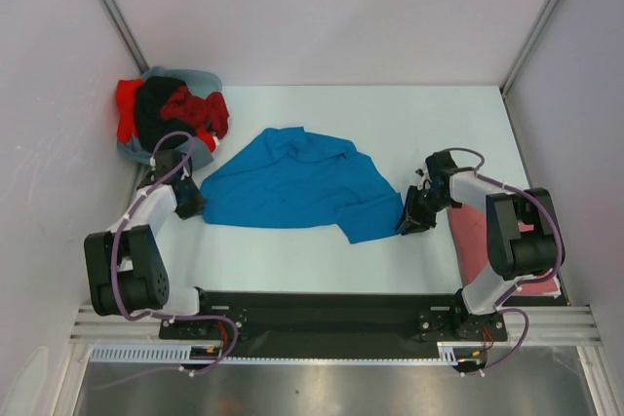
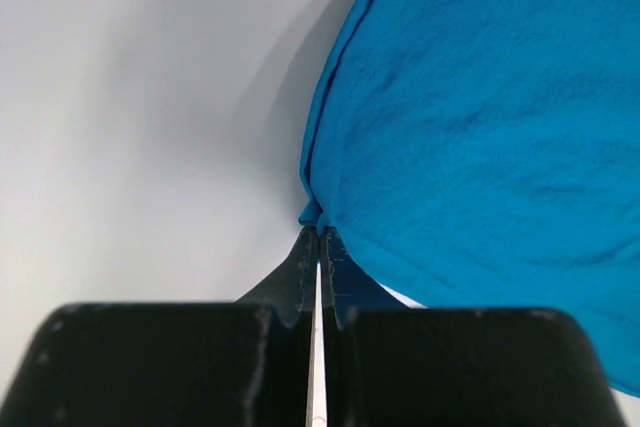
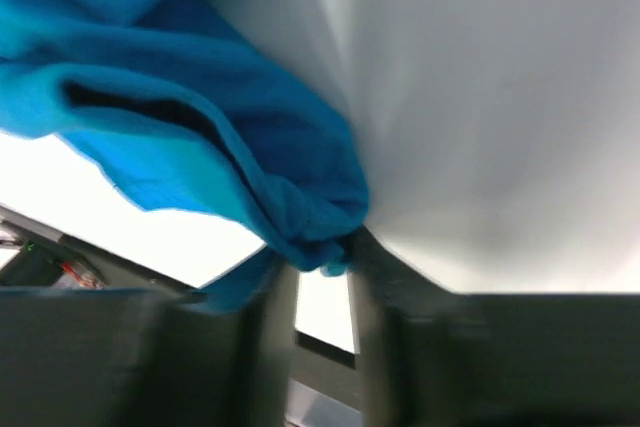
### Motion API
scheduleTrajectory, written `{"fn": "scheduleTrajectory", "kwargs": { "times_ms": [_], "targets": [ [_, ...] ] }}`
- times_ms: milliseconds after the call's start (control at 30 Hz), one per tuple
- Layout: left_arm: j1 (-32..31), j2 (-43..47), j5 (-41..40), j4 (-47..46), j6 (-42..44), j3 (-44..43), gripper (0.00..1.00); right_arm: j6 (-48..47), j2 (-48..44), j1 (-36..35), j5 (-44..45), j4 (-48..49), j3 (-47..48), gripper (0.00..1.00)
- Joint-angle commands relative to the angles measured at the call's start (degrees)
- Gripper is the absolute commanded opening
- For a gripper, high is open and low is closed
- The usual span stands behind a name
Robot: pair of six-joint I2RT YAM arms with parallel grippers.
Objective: Fold and stack the t-shirts
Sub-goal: Flatten the tshirt out
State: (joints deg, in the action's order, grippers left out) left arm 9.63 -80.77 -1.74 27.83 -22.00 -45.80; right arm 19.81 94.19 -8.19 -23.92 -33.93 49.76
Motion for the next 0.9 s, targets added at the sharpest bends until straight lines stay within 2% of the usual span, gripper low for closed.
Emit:
{"fn": "scheduleTrajectory", "kwargs": {
  "times_ms": [0,33,67,233,433,467,633,667,733,767,833,867],
  "targets": [
    [-0.5,2.2,0.5,0.6,-0.3,-0.4,0.00,-0.1,-0.1,-0.3,4.8,1.7,-1.0,0.22],
    [-0.5,2.2,0.6,0.6,-0.3,-0.4,0.00,0.0,-0.2,-0.2,5.5,1.5,-0.8,0.15],
    [-0.4,2.3,0.7,0.8,-0.2,-0.6,0.00,0.0,-0.4,-0.2,5.5,0.4,0.1,0.00],
    [-3.0,5.5,-0.4,3.2,-0.5,-3.1,0.00,3.1,-6.4,0.2,4.6,-6.2,8.2,0.00],
    [-7.7,5.8,-1.3,6.3,-5.6,-17.9,0.00,6.1,-5.8,3.6,3.4,-9.6,27.9,0.00],
    [-7.9,5.2,-1.3,6.4,-5.9,-23.7,0.00,8.0,-4.4,5.4,3.5,-8.5,30.7,0.00],
    [-7.8,0.4,2.9,-0.8,-8.2,-39.4,0.00,16.5,-0.2,14.8,-0.2,-2.2,47.9,0.00],
    [-7.9,-3.2,3.7,-2.3,-8.4,-46.6,0.00,16.9,2.7,15.8,-0.7,-1.8,55.7,0.00],
    [-8.0,-7.4,5.5,-2.7,-9.5,-55.4,0.00,18.2,6.0,18.3,-2.2,-1.7,64.7,0.00],
    [-7.9,-10.2,6.4,-2.9,-9.9,-64.8,0.00,19.1,7.4,18.8,-3.2,0.9,71.5,0.00],
    [-8.1,-17.5,9.3,-2.8,-10.6,-75.2,0.00,21.7,10.5,19.8,-4.0,2.8,76.9,0.00],
    [-8.3,-21.3,10.2,-2.6,-11.6,-84.4,0.00,22.7,11.0,19.9,-4.8,6.2,80.3,0.00]
  ]
}}
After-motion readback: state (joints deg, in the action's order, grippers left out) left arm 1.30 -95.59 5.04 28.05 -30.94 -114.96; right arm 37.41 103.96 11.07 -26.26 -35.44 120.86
